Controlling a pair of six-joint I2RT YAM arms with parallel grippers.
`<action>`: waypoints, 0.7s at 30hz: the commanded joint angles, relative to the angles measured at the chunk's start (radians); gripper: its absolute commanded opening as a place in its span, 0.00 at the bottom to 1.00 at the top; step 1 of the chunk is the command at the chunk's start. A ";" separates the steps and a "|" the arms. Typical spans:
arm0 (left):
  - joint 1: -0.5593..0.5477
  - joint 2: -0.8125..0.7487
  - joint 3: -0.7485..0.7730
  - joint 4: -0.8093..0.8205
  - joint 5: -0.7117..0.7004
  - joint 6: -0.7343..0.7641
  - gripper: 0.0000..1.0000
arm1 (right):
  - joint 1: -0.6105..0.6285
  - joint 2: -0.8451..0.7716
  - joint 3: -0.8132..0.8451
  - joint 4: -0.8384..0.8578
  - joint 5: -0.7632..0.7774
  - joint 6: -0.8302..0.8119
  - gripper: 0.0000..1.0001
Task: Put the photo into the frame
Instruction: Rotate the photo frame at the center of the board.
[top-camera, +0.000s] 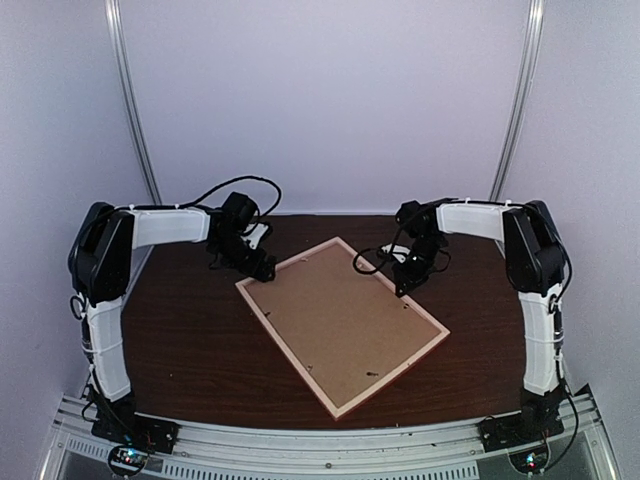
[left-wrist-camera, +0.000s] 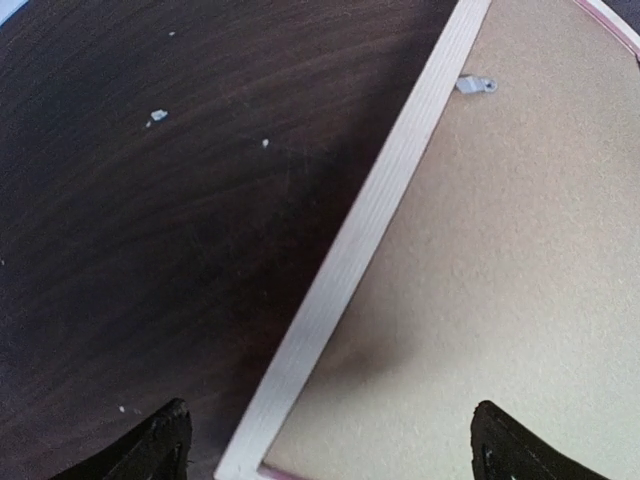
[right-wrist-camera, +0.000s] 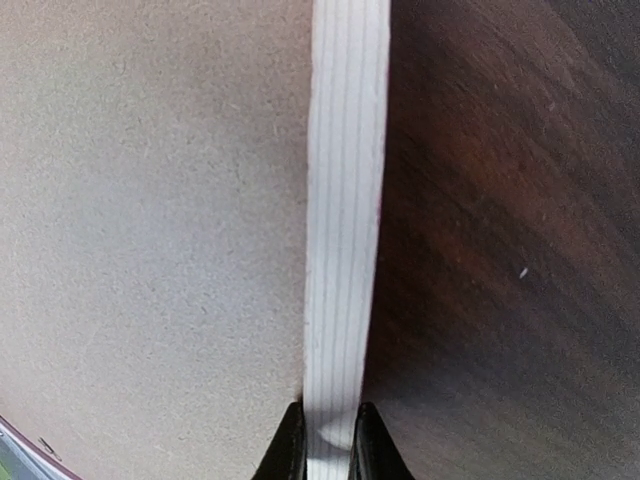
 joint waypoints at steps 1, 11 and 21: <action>0.004 0.088 0.095 -0.015 0.006 0.122 0.96 | -0.004 0.068 0.104 -0.029 -0.041 -0.111 0.10; 0.035 0.238 0.277 -0.110 0.040 0.182 0.74 | -0.011 0.093 0.206 -0.057 -0.082 -0.116 0.35; 0.053 0.313 0.341 -0.133 0.081 0.172 0.41 | -0.053 -0.041 -0.003 0.095 -0.104 0.017 0.55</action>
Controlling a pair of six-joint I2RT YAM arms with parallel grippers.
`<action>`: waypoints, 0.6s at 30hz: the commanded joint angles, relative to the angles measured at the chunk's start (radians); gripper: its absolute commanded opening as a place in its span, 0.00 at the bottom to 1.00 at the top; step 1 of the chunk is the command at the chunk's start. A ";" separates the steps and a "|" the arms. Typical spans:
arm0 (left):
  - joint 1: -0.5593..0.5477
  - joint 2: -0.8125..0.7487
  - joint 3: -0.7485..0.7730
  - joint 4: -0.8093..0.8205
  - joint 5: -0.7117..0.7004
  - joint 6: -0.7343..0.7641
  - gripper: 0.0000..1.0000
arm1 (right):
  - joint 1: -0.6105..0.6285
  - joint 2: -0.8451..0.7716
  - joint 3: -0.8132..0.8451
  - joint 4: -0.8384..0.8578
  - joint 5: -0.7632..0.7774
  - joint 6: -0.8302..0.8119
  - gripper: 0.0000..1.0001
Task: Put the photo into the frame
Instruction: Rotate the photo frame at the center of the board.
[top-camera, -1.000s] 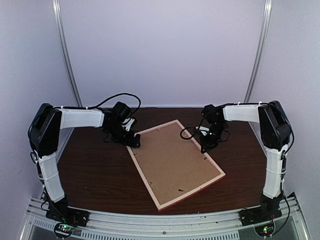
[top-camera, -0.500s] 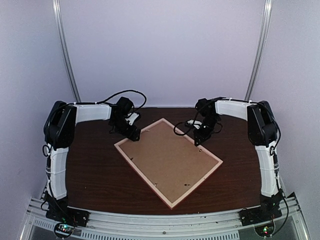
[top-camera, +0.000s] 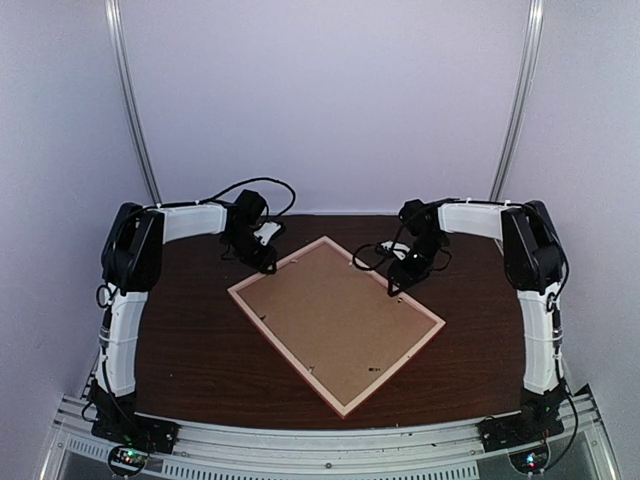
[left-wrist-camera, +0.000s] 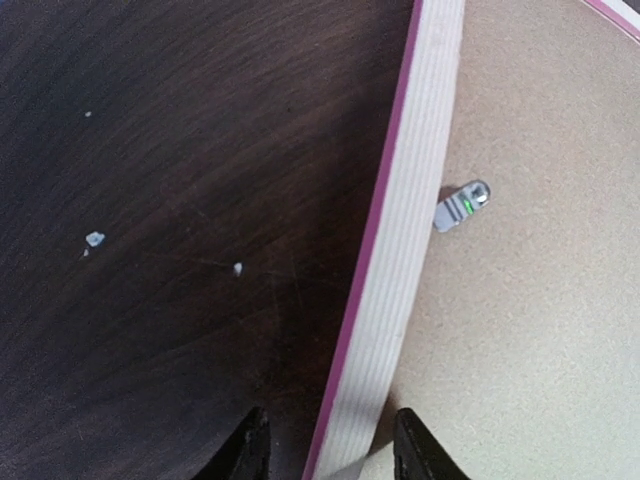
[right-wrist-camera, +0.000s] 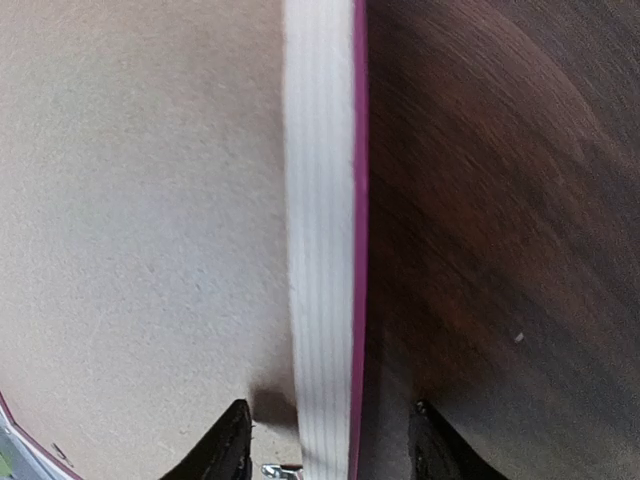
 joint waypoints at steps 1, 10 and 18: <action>0.016 0.041 0.016 -0.022 0.007 -0.005 0.39 | -0.038 -0.120 -0.102 0.103 -0.009 0.096 0.57; 0.056 -0.024 -0.101 0.021 -0.020 -0.160 0.20 | -0.102 -0.328 -0.312 0.211 0.109 0.351 0.65; 0.062 -0.139 -0.313 0.095 -0.051 -0.359 0.21 | -0.087 -0.454 -0.481 0.238 0.066 0.537 0.75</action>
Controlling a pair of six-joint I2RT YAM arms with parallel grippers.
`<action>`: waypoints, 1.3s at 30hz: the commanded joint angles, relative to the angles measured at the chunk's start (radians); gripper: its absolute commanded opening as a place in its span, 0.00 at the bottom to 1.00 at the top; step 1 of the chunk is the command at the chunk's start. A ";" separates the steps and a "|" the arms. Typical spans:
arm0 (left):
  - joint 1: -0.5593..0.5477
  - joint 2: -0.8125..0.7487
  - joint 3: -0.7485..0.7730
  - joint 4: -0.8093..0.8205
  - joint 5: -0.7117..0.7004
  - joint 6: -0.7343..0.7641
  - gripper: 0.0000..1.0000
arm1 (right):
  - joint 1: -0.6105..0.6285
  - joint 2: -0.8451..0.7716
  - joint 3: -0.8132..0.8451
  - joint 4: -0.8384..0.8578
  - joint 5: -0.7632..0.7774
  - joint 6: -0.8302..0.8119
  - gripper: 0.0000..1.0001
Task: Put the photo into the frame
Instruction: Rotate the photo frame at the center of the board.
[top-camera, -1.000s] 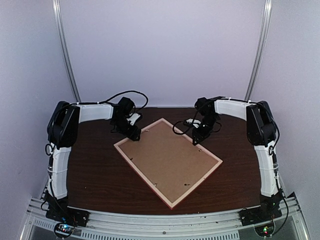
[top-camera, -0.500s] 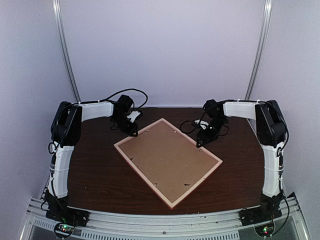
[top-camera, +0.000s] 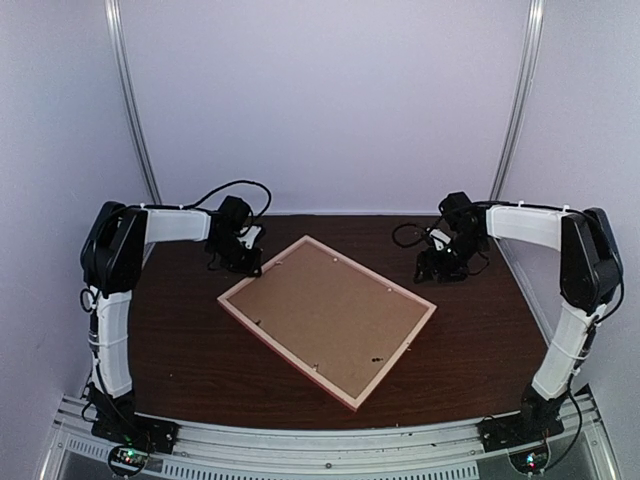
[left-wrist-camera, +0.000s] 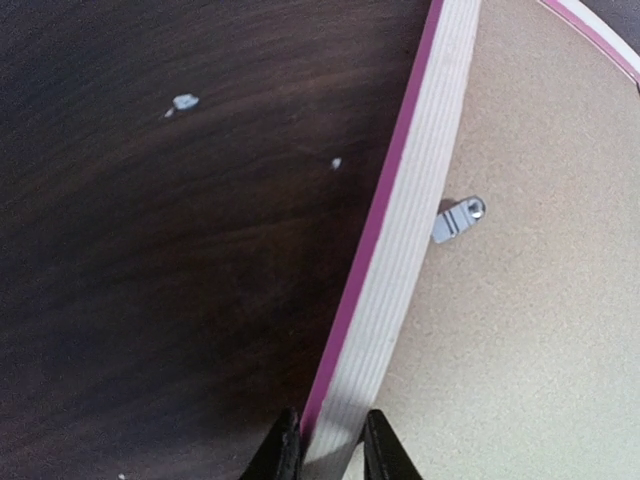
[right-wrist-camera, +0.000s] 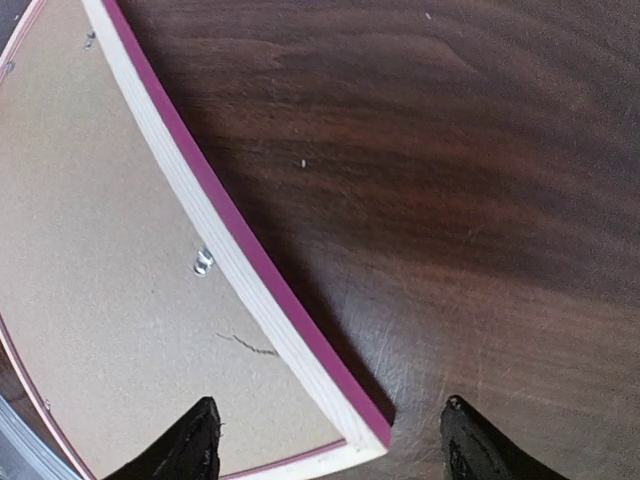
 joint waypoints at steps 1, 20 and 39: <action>0.023 -0.039 -0.134 -0.013 -0.058 -0.176 0.21 | 0.028 -0.068 -0.102 0.037 -0.005 0.158 0.75; -0.072 -0.359 -0.679 0.231 0.059 -0.398 0.38 | 0.198 -0.148 -0.399 0.268 -0.022 0.439 0.70; -0.257 -0.528 -0.798 0.283 0.203 -0.308 0.64 | 0.075 0.073 -0.059 0.135 0.045 0.212 0.71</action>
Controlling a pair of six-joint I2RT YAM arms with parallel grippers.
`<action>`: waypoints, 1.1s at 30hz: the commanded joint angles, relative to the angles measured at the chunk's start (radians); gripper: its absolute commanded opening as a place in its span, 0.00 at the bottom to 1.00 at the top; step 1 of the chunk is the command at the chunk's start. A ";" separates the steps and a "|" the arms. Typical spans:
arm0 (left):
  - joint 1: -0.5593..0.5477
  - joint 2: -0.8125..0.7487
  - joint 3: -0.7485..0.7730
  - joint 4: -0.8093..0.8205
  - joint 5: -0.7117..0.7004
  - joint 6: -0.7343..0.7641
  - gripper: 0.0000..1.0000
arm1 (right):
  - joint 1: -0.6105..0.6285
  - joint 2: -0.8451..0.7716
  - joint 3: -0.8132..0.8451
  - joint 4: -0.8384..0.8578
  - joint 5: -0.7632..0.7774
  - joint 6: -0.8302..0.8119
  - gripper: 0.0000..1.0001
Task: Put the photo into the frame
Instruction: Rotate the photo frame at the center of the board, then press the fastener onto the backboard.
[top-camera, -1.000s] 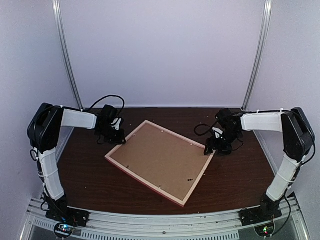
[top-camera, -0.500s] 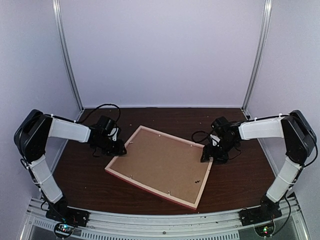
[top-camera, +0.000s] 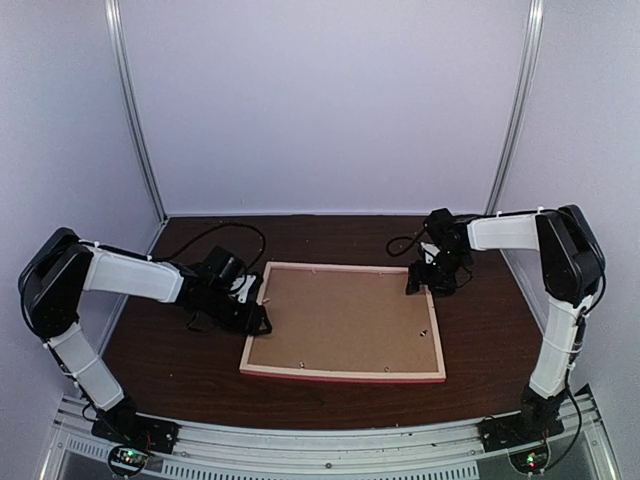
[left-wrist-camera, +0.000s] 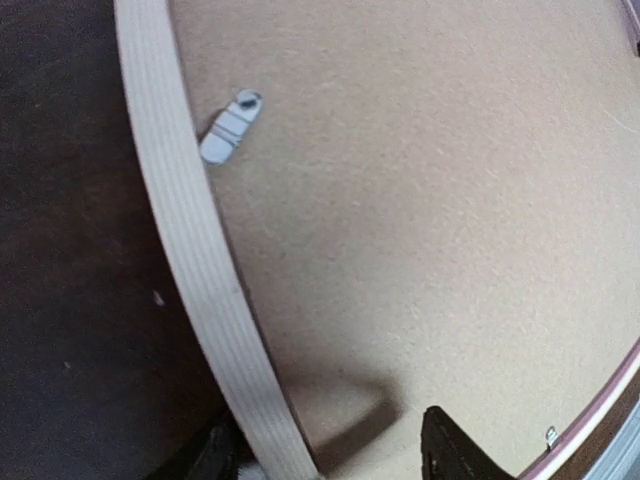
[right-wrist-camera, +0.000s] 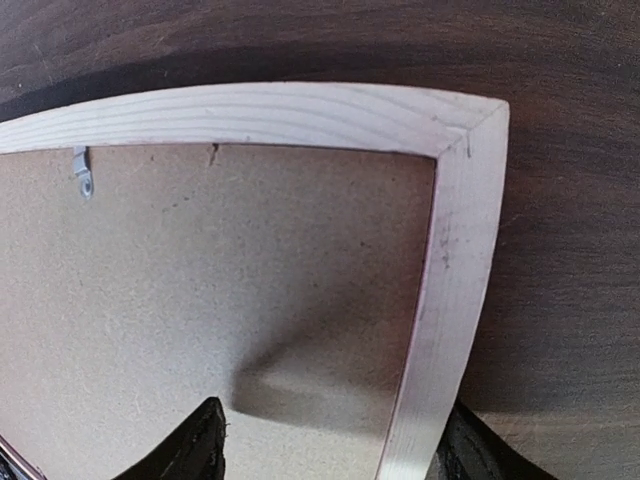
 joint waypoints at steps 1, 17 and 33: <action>-0.033 -0.051 -0.064 -0.020 0.103 0.022 0.68 | 0.014 -0.040 0.005 -0.012 -0.027 -0.055 0.71; 0.002 0.013 0.160 -0.163 -0.114 0.103 0.98 | 0.014 -0.177 -0.212 -0.006 0.013 -0.068 0.50; 0.093 0.220 0.401 -0.304 -0.195 0.187 0.91 | 0.011 -0.149 -0.235 0.023 0.002 -0.094 0.17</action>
